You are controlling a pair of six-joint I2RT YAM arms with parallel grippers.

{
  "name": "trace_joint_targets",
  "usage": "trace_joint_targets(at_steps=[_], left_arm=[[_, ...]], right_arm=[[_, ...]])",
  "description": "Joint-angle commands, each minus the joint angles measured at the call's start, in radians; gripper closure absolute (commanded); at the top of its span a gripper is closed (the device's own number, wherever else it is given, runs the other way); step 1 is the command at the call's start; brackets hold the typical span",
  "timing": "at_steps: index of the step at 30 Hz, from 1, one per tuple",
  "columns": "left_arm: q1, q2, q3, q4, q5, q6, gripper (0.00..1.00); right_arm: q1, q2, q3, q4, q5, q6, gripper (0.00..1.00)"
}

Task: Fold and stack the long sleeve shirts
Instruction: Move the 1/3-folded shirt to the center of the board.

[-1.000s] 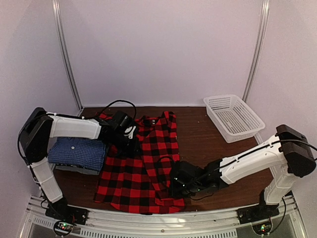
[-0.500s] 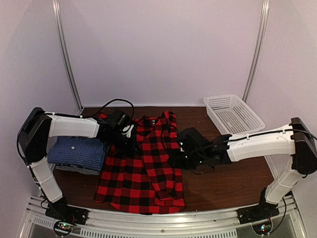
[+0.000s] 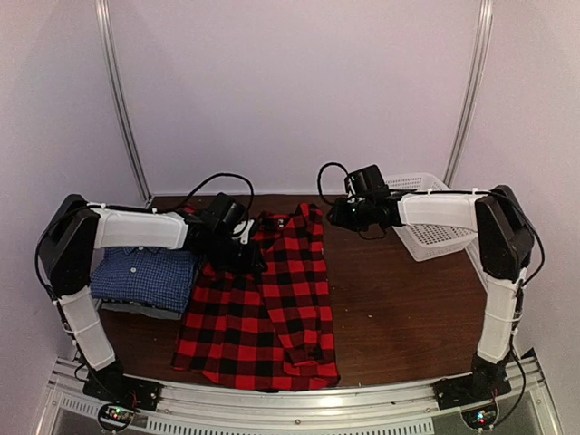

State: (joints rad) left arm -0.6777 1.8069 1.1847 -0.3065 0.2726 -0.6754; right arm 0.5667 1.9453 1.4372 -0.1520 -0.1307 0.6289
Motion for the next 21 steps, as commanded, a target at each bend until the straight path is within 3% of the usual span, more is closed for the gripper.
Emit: trace_joint_targets(at_steps=[1, 11, 21], left_arm=[[-0.048, 0.048, 0.039, 0.072, 0.014, -0.023, 0.82], [-0.129, 0.14, 0.08, 0.126, 0.003, -0.102, 0.82], [-0.168, 0.245, 0.145, 0.108, 0.03, -0.071, 0.82]], right_arm=[[-0.084, 0.136, 0.114, 0.073, -0.15, -0.091, 0.59], [-0.177, 0.47, 0.486, 0.064, -0.352, -0.118, 0.49], [-0.181, 0.594, 0.547, 0.126, -0.449, -0.099, 0.45]])
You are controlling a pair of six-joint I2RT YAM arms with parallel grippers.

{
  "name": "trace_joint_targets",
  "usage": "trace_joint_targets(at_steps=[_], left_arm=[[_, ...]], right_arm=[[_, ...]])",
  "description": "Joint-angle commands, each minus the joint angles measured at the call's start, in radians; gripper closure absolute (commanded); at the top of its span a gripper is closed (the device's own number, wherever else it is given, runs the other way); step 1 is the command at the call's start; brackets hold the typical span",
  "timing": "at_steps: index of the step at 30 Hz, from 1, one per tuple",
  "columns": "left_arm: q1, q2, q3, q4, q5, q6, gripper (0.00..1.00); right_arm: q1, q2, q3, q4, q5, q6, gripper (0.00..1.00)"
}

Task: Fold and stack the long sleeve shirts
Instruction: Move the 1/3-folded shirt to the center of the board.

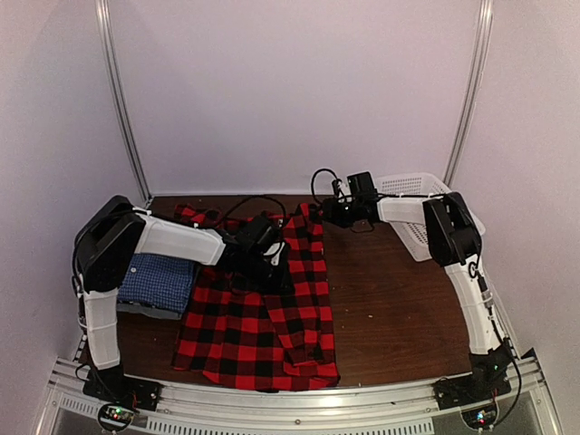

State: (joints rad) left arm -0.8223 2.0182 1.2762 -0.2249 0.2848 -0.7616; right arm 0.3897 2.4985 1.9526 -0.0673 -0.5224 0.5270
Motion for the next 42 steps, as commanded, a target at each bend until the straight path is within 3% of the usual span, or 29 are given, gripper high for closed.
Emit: trace_joint_targets(at_steps=[1, 6, 14, 26, 28, 31, 36, 42], left_arm=[[-0.027, 0.044, 0.058, 0.017, 0.014, 0.018, 0.82], [-0.036, 0.054, 0.052, -0.012, 0.004, 0.03, 0.82], [-0.061, 0.053, 0.04, -0.06, 0.032, 0.068, 0.82], [-0.134, -0.023, -0.073, -0.056, 0.068, 0.073, 0.82], [-0.136, -0.042, -0.087, -0.049, 0.074, 0.073, 0.82], [-0.136, -0.077, -0.093, -0.051, 0.05, 0.068, 0.81], [-0.135, -0.136, -0.084, -0.058, -0.006, 0.04, 0.78], [-0.116, -0.193, -0.087, -0.094, -0.134, -0.033, 0.76]], right_arm=[[-0.003, 0.048, 0.032, 0.046, -0.063, 0.007, 0.46], [-0.006, 0.065, 0.033, 0.062, -0.071, 0.014, 0.61], [-0.012, 0.021, -0.018, 0.11, -0.088, 0.044, 1.0], [-0.018, -0.343, -0.57, 0.166, 0.136, 0.031, 1.0], [-0.02, -0.375, -0.594, 0.138, 0.185, 0.016, 1.0], [-0.02, -0.409, -0.567, 0.078, 0.243, -0.019, 0.88], [-0.004, -0.469, -0.489, -0.04, 0.342, -0.079, 0.55], [0.067, -0.49, -0.428, -0.065, 0.361, -0.178, 0.49]])
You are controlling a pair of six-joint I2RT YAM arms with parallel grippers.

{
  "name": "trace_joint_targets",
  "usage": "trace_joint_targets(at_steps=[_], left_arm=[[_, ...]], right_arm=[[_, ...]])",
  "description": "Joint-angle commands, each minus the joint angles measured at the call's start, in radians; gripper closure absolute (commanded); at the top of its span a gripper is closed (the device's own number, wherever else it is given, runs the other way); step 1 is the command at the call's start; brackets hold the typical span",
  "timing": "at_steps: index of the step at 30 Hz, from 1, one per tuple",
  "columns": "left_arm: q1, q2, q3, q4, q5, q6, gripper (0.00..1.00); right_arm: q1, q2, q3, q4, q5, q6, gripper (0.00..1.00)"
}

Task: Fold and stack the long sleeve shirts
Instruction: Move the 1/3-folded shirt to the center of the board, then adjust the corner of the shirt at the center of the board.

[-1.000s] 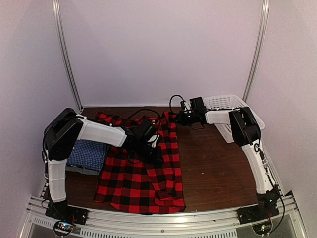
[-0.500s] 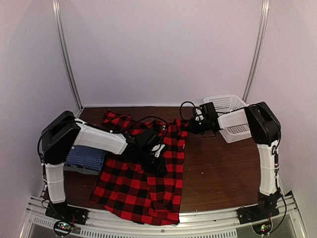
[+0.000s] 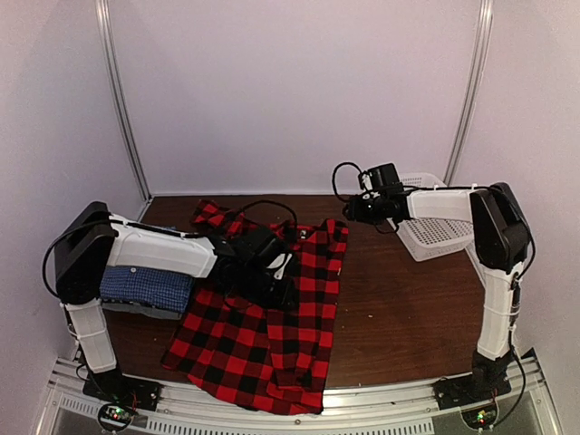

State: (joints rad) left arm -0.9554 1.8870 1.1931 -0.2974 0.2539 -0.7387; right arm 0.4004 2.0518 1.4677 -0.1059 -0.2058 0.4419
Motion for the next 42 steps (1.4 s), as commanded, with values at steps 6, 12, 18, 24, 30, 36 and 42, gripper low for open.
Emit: trace_joint_targets(at_steps=[6, 12, 18, 24, 30, 36, 42], left_arm=[[0.062, -0.121, -0.081, -0.004, -0.161, -0.157, 0.76], [0.094, -0.188, -0.155, 0.02, -0.17, -0.201, 0.76], [0.101, -0.214, -0.187, 0.036, -0.153, -0.208, 0.76], [0.101, -0.195, -0.178, 0.049, -0.125, -0.201, 0.76], [0.101, -0.181, -0.165, 0.05, -0.113, -0.196, 0.76], [0.1, -0.174, -0.161, 0.052, -0.104, -0.195, 0.76], [0.098, -0.167, -0.152, 0.054, -0.094, -0.188, 0.77]], right_arm=[[0.174, 0.079, 0.266, -0.139, 0.005, -0.295, 0.47], [0.215, 0.212, 0.436, -0.277, -0.048, -0.454, 0.47], [0.234, 0.254, 0.485, -0.365, -0.068, -0.577, 0.45], [0.244, 0.281, 0.511, -0.401, -0.065, -0.645, 0.42], [0.251, 0.342, 0.565, -0.417, -0.036, -0.664, 0.44], [0.264, 0.393, 0.622, -0.428, -0.012, -0.666, 0.47], [0.271, 0.433, 0.663, -0.449, 0.025, -0.667, 0.53]])
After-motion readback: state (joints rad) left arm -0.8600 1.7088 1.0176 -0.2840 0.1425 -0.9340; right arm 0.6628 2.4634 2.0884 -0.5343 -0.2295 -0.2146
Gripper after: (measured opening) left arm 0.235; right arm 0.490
